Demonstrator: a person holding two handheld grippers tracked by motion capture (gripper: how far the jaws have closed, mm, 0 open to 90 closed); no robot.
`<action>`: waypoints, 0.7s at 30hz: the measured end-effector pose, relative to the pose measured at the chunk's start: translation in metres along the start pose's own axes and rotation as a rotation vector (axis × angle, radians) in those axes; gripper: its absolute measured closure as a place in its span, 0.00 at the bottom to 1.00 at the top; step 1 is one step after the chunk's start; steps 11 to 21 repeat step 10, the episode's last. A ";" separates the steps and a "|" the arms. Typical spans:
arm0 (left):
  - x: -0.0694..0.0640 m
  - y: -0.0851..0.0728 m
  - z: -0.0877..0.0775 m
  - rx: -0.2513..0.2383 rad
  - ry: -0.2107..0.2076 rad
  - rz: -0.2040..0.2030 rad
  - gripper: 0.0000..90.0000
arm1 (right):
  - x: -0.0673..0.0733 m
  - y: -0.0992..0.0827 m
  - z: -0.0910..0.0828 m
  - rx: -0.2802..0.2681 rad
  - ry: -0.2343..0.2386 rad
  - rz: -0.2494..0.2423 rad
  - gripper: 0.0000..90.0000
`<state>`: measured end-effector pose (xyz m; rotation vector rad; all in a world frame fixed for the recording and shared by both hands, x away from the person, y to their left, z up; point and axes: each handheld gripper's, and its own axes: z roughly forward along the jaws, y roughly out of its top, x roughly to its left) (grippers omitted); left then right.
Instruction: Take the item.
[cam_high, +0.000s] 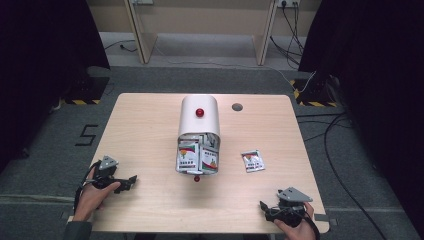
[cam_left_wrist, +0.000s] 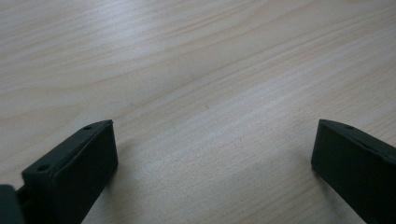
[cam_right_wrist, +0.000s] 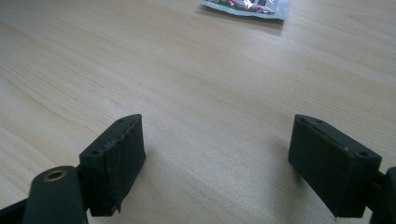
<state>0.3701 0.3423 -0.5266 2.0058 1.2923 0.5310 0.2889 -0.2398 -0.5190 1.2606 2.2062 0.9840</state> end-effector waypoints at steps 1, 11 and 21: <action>0.000 0.000 0.000 -0.001 0.000 -0.001 0.00 | 0.000 0.000 0.000 0.001 0.003 0.004 0.21; 0.000 0.000 0.000 -0.001 0.000 -0.001 0.00 | -0.001 -0.004 -0.001 -0.019 0.012 -0.010 0.21; 0.000 0.000 0.000 -0.001 0.000 -0.001 0.00 | -0.001 -0.004 -0.001 -0.019 0.012 -0.010 0.21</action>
